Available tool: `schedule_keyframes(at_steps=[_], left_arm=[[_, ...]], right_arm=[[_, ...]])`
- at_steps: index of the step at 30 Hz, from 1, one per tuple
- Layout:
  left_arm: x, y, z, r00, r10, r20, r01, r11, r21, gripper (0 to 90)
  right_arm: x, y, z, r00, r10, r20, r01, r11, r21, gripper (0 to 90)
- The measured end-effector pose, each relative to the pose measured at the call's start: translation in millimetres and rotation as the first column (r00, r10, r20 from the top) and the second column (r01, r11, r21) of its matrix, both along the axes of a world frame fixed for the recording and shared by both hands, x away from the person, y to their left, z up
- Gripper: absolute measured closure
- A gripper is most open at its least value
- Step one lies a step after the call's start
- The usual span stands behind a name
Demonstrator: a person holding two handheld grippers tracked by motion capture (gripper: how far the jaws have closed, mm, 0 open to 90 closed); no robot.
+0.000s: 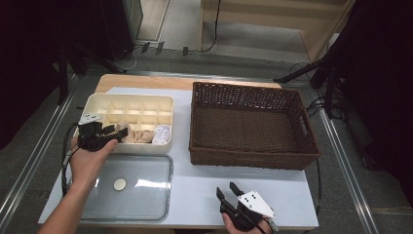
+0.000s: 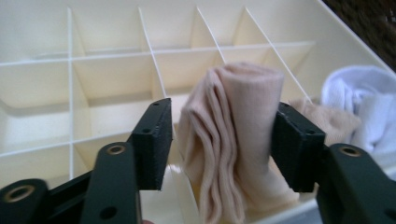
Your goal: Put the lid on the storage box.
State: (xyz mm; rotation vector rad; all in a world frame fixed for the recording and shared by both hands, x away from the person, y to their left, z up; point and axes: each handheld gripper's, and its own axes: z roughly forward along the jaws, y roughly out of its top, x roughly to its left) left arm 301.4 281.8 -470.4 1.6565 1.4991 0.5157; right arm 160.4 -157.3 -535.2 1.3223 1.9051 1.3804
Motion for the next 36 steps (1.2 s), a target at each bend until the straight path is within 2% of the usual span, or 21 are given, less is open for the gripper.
schedule_keyframes(at_steps=[2, 3, 4, 6, 8, 11, 13, 14, 16, 18, 21, 23, 24, 26, 27, 28, 29, 30, 34, 36], left_arm=[[-0.2, 0.2, 2.5, 0.9996, 0.013, 0.023, -0.013, 0.9999, -0.010, 41.8], [0.0, -1.1, 3.2, 0.9993, 0.017, 0.032, -0.016, 0.9998, -0.008, 45.9], [0.2, -1.4, 3.3, 0.9992, 0.013, 0.037, -0.013, 0.9999, -0.010, 51.0], [0.1, -1.6, 2.9, 0.9995, 0.000, 0.031, 0.001, 0.9999, -0.017, 70.6], [0.6, -3.9, 0.1, 0.9998, -0.022, 0.005, 0.022, 0.9997, -0.006, 76.6], [0.2, -6.4, -2.7, 0.9991, -0.039, -0.017, 0.039, 0.9986, 0.034, 77.5], [0.6, -7.3, -4.2, 0.9985, -0.043, -0.033, 0.044, 0.9983, 0.038, 77.4], [0.2, -8.4, -5.3, 0.9968, -0.064, -0.047, 0.067, 0.9955, 0.067, 77.4], [-0.3, -8.6, -4.8, 0.9969, -0.059, -0.053, 0.063, 0.9948, 0.080, 77.3], [-0.1, -8.0, -4.5, 0.9966, -0.060, -0.056, 0.065, 0.9950, 0.076, 76.5], [-1.3, -4.2, -3.9, 0.9995, -0.029, -0.014, 0.029, 0.9996, 0.006, 66.0], [-1.9, -3.2, -3.3, 0.9998, -0.018, -0.003, 0.018, 0.9998, -0.001, 59.9], [-1.4, -3.4, -3.5, 0.9997, 0.017, 0.017, -0.017, 0.9998, 0.010, 57.2], [0.0, -4.0, -4.2, 0.9998, 0.018, 0.011, -0.018, 0.9998, 0.002, 60.0], [0.0, -4.0, -4.2, 0.9998, 0.018, 0.011, -0.018, 0.9998, 0.002, 66.0], [0.5, -5.8, -5.3, 1.0000, -0.003, 0.001, 0.003, 1.0000, 0.002, 74.1], [0.5, -5.8, -5.3, 1.0000, -0.003, 0.001, 0.003, 1.0000, 0.002, 76.1], [1.0, -8.3, -7.0, 0.9998, -0.021, -0.002, 0.021, 0.9993, 0.030, 77.3], [-0.7, -4.6, -6.2, 0.9993, -0.036, 0.005, 0.036, 0.9993, 0.014, 76.3], [-4.2, -2.0, -4.8, 0.9990, -0.027, 0.035, 0.027, 0.9996, 0.003, 67.9]], right_arm=[[0.0, -0.1, -0.3, 1.0000, 0.000, 0.000, 0.000, 1.0000, 0.001, 49.9], [-0.1, -0.2, -0.5, 1.0000, 0.001, -0.001, -0.001, 1.0000, 0.000, 49.9], [0.1, -0.3, -0.7, 1.0000, 0.001, -0.001, -0.001, 1.0000, -0.001, 49.9], [0.3, 0.0, -1.1, 1.0000, 0.002, -0.002, -0.002, 1.0000, 0.000, 49.9], [0.5, 0.2, -1.4, 1.0000, 0.004, 0.000, -0.004, 1.0000, -0.002, 49.9], [0.2, 0.6, -1.3, 1.0000, 0.003, 0.001, -0.003, 1.0000, -0.001, 49.9], [0.1, 0.8, -1.1, 1.0000, 0.002, 0.002, -0.002, 1.0000, 0.001, 49.9], [0.0, 0.8, -1.0, 1.0000, 0.002, 0.002, -0.002, 1.0000, 0.001, 49.9], [-0.2, 1.0, -1.1, 1.0000, 0.002, 0.000, -0.002, 1.0000, -0.001, 49.9], [-0.3, 1.0, -1.1, 1.0000, 0.003, 0.000, -0.003, 1.0000, -0.001, 49.9], [-0.5, 1.1, -0.8, 1.0000, 0.002, 0.003, -0.002, 1.0000, 0.002, 49.8], [-0.8, 1.2, -0.5, 1.0000, 0.003, 0.006, -0.003, 1.0000, 0.003, 49.7], [-0.6, 1.3, -0.5, 1.0000, 0.002, 0.007, -0.002, 1.0000, 0.003, 49.7], [-0.5, 1.6, -0.7, 1.0000, 0.003, 0.007, -0.003, 1.0000, 0.003, 49.7], [-0.5, 1.6, -0.7, 1.0000, 0.003, 0.007, -0.003, 1.0000, 0.003, 49.7], [-0.7, 2.5, -1.0, 1.0000, 0.002, 0.005, -0.002, 1.0000, -0.001, 49.6], [-0.7, 2.5, -1.0, 1.0000, 0.002, 0.005, -0.002, 1.0000, -0.001, 49.6], [-0.4, 3.8, -1.4, 0.9999, 0.005, 0.008, -0.005, 1.0000, -0.004, 49.5], [-0.8, 6.4, -1.6, 0.9998, 0.012, 0.013, -0.012, 0.9999, -0.007, 49.2], [-1.6, 8.3, -1.8, 0.9998, 0.016, 0.010, -0.016, 0.9998, -0.006, 48.7]])
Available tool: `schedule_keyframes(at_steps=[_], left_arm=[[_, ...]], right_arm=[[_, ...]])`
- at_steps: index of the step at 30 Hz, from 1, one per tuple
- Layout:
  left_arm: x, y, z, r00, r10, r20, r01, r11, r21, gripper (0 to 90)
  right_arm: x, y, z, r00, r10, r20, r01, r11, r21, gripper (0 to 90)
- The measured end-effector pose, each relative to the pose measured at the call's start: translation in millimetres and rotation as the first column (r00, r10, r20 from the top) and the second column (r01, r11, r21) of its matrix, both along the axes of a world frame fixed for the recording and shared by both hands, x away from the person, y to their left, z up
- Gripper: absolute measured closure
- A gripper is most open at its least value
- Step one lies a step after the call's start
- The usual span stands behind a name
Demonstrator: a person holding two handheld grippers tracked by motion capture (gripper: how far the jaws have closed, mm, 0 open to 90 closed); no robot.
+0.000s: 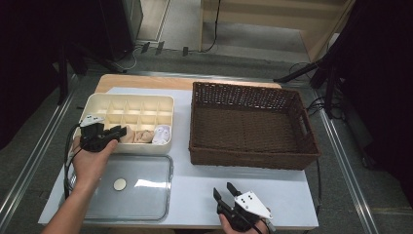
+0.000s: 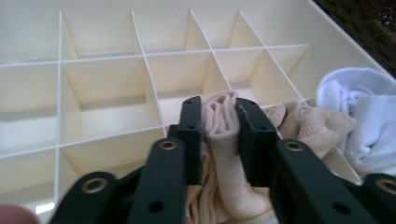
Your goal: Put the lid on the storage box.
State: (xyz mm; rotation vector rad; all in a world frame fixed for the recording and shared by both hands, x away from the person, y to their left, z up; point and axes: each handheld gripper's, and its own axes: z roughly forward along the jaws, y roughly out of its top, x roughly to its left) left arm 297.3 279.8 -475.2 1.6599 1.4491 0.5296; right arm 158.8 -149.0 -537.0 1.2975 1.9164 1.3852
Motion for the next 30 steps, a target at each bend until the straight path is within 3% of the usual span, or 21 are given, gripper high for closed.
schedule_keyframes(at_steps=[3, 4, 6, 9, 12, 14, 19, 23, 30], left_arm=[[-4.3, 3.7, 1.3, 0.9996, 0.004, 0.029, -0.003, 0.9996, -0.029, 54.3], [-7.4, 6.8, 1.7, 0.9991, 0.001, 0.041, 0.001, 0.9988, -0.048, 54.3], [-13.1, 10.7, 0.8, 0.9972, 0.010, 0.074, -0.005, 0.9979, -0.065, 42.5], [-26.0, 18.4, -3.0, 0.9910, 0.022, 0.132, -0.010, 0.9959, -0.090, 39.3], [-31.6, 21.1, -3.1, 0.9889, 0.014, 0.148, -0.001, 0.9963, -0.086, 36.5], [-41.3, 26.6, -1.5, 0.9832, 0.017, 0.182, 0.003, 0.9939, -0.110, 35.9], [-58.0, 33.9, 2.0, 0.9798, 0.015, 0.200, 0.011, 0.9915, -0.129, 35.4], [-72.7, 39.4, 0.9, 0.9759, 0.041, 0.214, -0.011, 0.9900, -0.140, 34.6], [-94.2, 50.2, -7.0, 0.9777, 0.057, 0.202, -0.026, 0.9879, -0.153, 34.7]], right_arm=[[0.1, 1.3, -0.5, 1.0000, 0.003, 0.005, -0.003, 1.0000, -0.004, 48.1], [-0.3, 2.3, -0.5, 1.0000, 0.004, 0.001, -0.004, 1.0000, -0.006, 47.8], [-0.6, 7.5, -0.4, 0.9999, 0.011, 0.009, -0.011, 0.9999, -0.008, 46.0], [-0.6, 12.7, 0.2, 0.9997, 0.011, 0.021, -0.011, 0.9998, -0.015, 43.6], [-0.6, 16.6, 1.0, 0.9995, 0.016, 0.028, -0.016, 0.9998, -0.008, 42.5], [-0.9, 22.4, 2.1, 0.9991, 0.024, 0.036, -0.024, 0.9997, -0.010, 42.0], [0.3, 28.3, 2.3, 0.9987, 0.032, 0.040, -0.031, 0.9994, -0.012, 41.7], [1.4, 32.5, 3.1, 0.9985, 0.035, 0.042, -0.034, 0.9990, -0.029, 42.3], [2.3, 42.7, 2.6, 0.9958, 0.063, 0.066, -0.060, 0.9966, -0.057, 42.8]])
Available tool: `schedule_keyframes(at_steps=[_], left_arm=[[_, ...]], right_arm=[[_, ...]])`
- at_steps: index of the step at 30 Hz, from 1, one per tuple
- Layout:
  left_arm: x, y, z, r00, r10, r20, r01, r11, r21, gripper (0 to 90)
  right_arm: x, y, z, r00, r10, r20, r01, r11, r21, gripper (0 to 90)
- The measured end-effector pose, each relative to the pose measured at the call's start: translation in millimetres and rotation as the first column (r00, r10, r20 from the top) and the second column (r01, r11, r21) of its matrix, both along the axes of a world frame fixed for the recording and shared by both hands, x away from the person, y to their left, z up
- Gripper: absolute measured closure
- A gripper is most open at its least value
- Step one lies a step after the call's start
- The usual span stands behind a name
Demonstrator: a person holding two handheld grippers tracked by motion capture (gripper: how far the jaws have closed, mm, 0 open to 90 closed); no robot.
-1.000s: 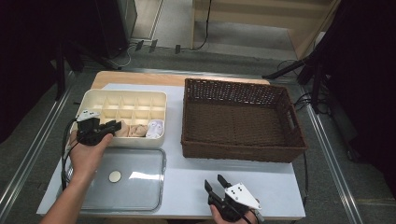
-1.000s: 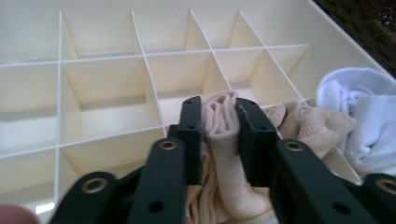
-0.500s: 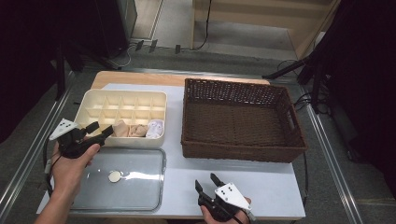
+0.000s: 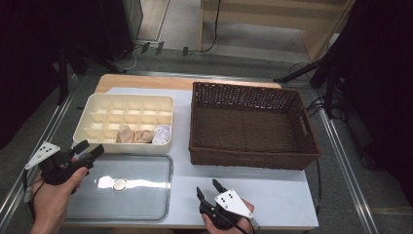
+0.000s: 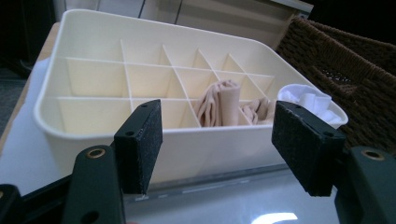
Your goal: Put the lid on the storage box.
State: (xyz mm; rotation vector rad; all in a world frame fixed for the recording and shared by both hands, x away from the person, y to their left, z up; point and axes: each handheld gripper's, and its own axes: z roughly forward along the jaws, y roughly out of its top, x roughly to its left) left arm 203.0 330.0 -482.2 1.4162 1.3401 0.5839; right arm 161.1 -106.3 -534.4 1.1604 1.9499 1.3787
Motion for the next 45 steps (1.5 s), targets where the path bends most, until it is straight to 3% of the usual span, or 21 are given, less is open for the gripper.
schedule_keyframes(at_steps=[9, 17, 22, 27, 30, 35, 38, 45], left_arm=[[-18.8, 20.9, -12.3, 0.9994, 0.024, -0.024, -0.024, 0.9997, 0.002, 34.5], [-31.5, 36.6, -28.2, 0.9973, 0.052, -0.053, -0.051, 0.9986, 0.011, 34.8], [-41.2, 46.0, -40.6, 0.9948, 0.064, -0.080, -0.063, 0.9979, 0.011, 34.8], [-46.0, 51.9, -46.0, 0.9933, 0.064, -0.096, -0.063, 0.9979, 0.012, 34.7], [-50.4, 54.7, -49.3, 0.9920, 0.069, -0.106, -0.066, 0.9973, 0.032, 34.6], [-55.2, 58.6, -53.9, 0.9900, 0.070, -0.122, -0.067, 0.9973, 0.028, 35.1], [-57.1, 62.2, -58.2, 0.9877, 0.068, -0.141, -0.066, 0.9977, 0.016, 36.9], [-59.4, 62.4, -62.8, 0.9815, 0.050, -0.185, -0.048, 0.9987, 0.017, 40.9]], right_arm=[[1.8, 17.8, -3.6, 0.9983, 0.027, 0.052, -0.025, 0.9992, -0.033, 43.4], [3.6, 29.3, -4.8, 0.9960, 0.044, 0.078, -0.043, 0.9990, -0.007, 46.0], [3.2, 42.9, -4.8, 0.9947, 0.090, 0.049, -0.089, 0.9959, -0.017, 48.5], [1.1, 51.8, -5.0, 0.9914, 0.121, 0.050, -0.119, 0.9924, -0.028, 50.2], [0.7, 55.2, -6.3, 0.9910, 0.129, 0.035, -0.128, 0.9913, -0.030, 50.6], [-0.4, 60.4, -8.0, 0.9909, 0.135, -0.004, -0.135, 0.9909, 0.001, 53.8], [-1.7, 66.2, -9.3, 0.9926, 0.118, -0.029, -0.117, 0.9921, 0.046, 55.9], [-1.4, 75.8, -12.4, 0.9914, 0.099, -0.086, -0.092, 0.9931, 0.073, 59.5]])
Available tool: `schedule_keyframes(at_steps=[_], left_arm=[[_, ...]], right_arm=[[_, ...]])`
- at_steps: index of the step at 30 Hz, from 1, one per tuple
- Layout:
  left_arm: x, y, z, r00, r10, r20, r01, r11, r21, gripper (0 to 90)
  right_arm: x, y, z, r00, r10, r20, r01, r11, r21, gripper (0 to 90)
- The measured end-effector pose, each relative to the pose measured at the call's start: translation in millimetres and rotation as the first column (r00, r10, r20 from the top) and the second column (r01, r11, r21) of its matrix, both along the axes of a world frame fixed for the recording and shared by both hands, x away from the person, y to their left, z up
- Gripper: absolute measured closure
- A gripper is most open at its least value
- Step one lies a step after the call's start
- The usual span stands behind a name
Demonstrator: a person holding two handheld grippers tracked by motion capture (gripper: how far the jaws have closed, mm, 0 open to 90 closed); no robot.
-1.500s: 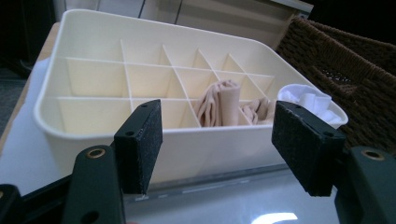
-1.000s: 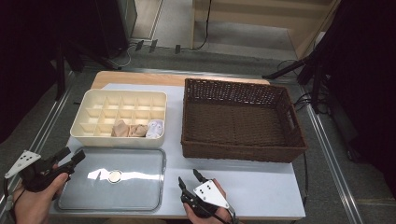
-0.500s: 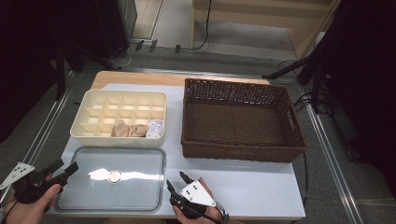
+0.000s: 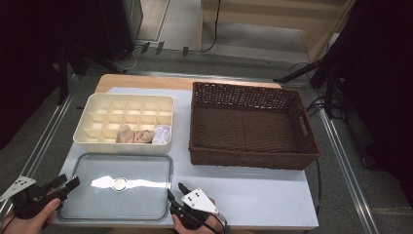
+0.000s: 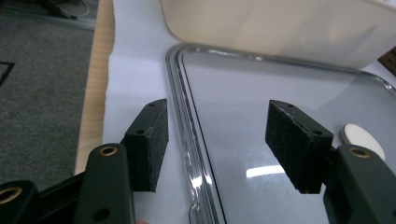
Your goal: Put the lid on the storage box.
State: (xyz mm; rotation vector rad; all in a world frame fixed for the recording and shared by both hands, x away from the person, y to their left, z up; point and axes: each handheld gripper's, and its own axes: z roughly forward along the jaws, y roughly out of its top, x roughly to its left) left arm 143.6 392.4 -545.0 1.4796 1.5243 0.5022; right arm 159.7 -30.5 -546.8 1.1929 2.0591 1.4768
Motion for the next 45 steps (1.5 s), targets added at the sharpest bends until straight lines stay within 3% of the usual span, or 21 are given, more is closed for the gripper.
schedule_keyframes(at_steps=[2, 3, 10, 12, 15, 18, 22, 24, 28, 29, 30, 31, 32, 34, 35, 36, 37, 40, 43, 44, 45], left_arm=[[-0.8, 0.3, 0.0, 1.0000, 0.009, -0.004, -0.009, 1.0000, 0.003, 42.0], [-0.9, 0.6, -0.7, 0.9998, 0.007, -0.019, -0.007, 0.9999, -0.009, 42.3], [-1.3, -0.7, -0.8, 0.9998, -0.002, -0.022, 0.002, 1.0000, -0.003, 44.6], [-1.0, -2.1, -0.5, 0.9994, -0.017, -0.031, 0.016, 0.9994, -0.029, 45.4], [-0.9, -3.9, -0.1, 0.9994, -0.014, -0.033, 0.013, 0.9998, -0.017, 45.1], [-1.3, -4.1, -0.6, 0.9994, -0.005, -0.034, 0.004, 0.9992, -0.040, 46.7], [-2.2, -3.4, -1.4, 0.9993, 0.012, -0.036, -0.014, 0.9984, -0.054, 50.0], [-2.4, -1.6, -1.7, 0.9990, 0.019, -0.042, -0.022, 0.9963, -0.083, 51.9], [-2.7, -2.7, -2.0, 0.9992, 0.007, -0.040, -0.011, 0.9967, -0.081, 53.1], [-2.5, -4.1, -2.3, 0.9990, -0.016, -0.041, 0.012, 0.9957, -0.092, 53.4], [-2.5, -4.1, -2.3, 0.9990, -0.016, -0.041, 0.012, 0.9957, -0.092, 53.3], [-2.8, -4.6, -2.3, 0.9990, -0.018, -0.041, 0.015, 0.9959, -0.090, 53.4], [-2.7, -4.1, -2.8, 0.9992, -0.017, -0.035, 0.014, 0.9955, -0.094, 53.5], [-3.0, -3.3, -3.4, 0.9993, -0.019, -0.034, 0.015, 0.9949, -0.100, 53.6], [-3.1, -1.5, -4.1, 0.9992, -0.020, -0.035, 0.015, 0.9914, -0.130, 53.6], [-3.1, -1.5, -4.1, 0.9992, -0.020, -0.035, 0.015, 0.9914, -0.130, 53.6], [-3.2, -1.0, -4.6, 0.9993, -0.019, -0.033, 0.015, 0.9896, -0.143, 53.5], [-3.5, 0.7, -5.4, 0.9993, -0.018, -0.032, 0.012, 0.9843, -0.176, 53.1], [-4.1, 0.9, -5.8, 0.9995, -0.018, -0.028, 0.012, 0.9834, -0.181, 53.2], [-5.2, 1.7, -5.6, 0.9993, -0.021, -0.029, 0.016, 0.9827, -0.185, 53.3], [-5.8, 1.8, -5.6, 0.9994, -0.019, -0.029, 0.013, 0.9815, -0.191, 53.7]], right_arm=[[0.1, 1.5, -0.2, 0.9999, -0.003, -0.013, 0.003, 1.0000, 0.002, 60.5], [1.0, 4.5, -0.9, 0.9990, -0.015, -0.042, 0.015, 0.9999, 0.005, 62.2], [4.0, 9.3, -3.1, 0.9940, -0.032, -0.105, 0.037, 0.9984, 0.043, 64.6], [5.7, 11.5, -4.5, 0.9891, -0.035, -0.143, 0.041, 0.9985, 0.036, 66.2], [6.1, 11.9, -4.8, 0.9842, -0.043, -0.172, 0.054, 0.9969, 0.058, 67.4], [6.4, 15.0, -6.4, 0.9769, -0.064, -0.204, 0.088, 0.9904, 0.107, 69.3], [6.1, 17.2, -7.3, 0.9630, -0.100, -0.250, 0.143, 0.9768, 0.159, 69.4], [7.6, 15.7, -7.9, 0.9536, -0.105, -0.282, 0.165, 0.9662, 0.198, 69.5], [13.4, 9.3, -9.9, 0.9167, -0.085, -0.390, 0.218, 0.9253, 0.310, 68.9], [14.8, 8.4, -10.6, 0.9093, -0.073, -0.410, 0.225, 0.9144, 0.336, 68.0], [14.8, 8.4, -10.6, 0.9093, -0.073, -0.410, 0.225, 0.9144, 0.336, 68.0], [17.5, 7.1, -12.5, 0.8987, -0.055, -0.435, 0.236, 0.8967, 0.374, 68.9], [17.7, 6.5, -12.7, 0.8956, -0.050, -0.442, 0.237, 0.8945, 0.379, 69.6], [18.1, 5.5, -13.1, 0.8971, -0.043, -0.440, 0.230, 0.8951, 0.382, 70.4], [18.5, 3.5, -15.1, 0.9040, -0.029, -0.427, 0.212, 0.8960, 0.390, 71.9], [18.1, 3.5, -15.4, 0.9059, -0.025, -0.423, 0.208, 0.8964, 0.392, 71.9], [17.5, 4.0, -15.6, 0.9132, -0.021, -0.407, 0.194, 0.9012, 0.388, 71.6], [15.1, 4.8, -15.5, 0.9220, -0.010, -0.387, 0.169, 0.9097, 0.379, 71.0], [13.8, 5.5, -15.7, 0.9278, -0.003, -0.373, 0.155, 0.9126, 0.378, 70.8], [12.4, 5.6, -14.8, 0.9373, -0.005, -0.349, 0.144, 0.9162, 0.374, 70.9], [12.0, 5.8, -14.4, 0.9397, -0.005, -0.342, 0.142, 0.9164, 0.374, 71.0]])
